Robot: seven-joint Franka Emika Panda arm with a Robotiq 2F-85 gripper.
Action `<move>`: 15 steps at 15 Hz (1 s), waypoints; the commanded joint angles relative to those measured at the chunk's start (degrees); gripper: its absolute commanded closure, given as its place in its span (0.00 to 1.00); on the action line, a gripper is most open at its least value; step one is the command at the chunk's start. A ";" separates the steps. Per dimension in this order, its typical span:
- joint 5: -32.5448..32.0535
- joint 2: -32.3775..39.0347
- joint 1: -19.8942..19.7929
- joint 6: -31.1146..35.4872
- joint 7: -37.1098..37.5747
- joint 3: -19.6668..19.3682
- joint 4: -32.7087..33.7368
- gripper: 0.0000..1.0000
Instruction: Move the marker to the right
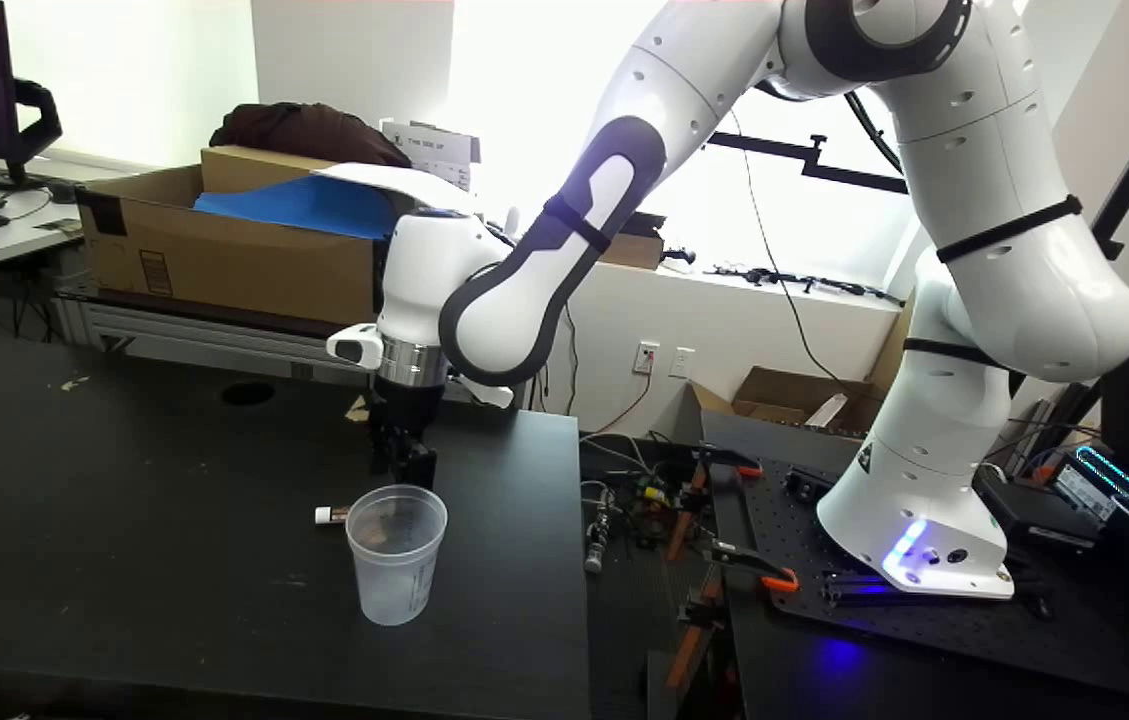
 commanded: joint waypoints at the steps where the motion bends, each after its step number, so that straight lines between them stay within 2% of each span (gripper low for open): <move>1: -2.11 0.89 0.29 -2.29 2.75 -0.45 1.88 0.00; 3: -2.21 1.19 0.32 -2.32 2.80 -0.49 2.14 0.00; 4: -2.26 1.26 0.36 -2.38 2.85 -0.52 2.21 0.04; 5: -2.33 1.38 0.37 -2.41 2.85 -0.54 2.33 0.28; 7: -2.37 1.52 0.36 -2.51 2.90 -0.58 2.51 0.32; 15: -2.32 1.79 0.37 -3.39 2.96 -0.72 3.35 0.93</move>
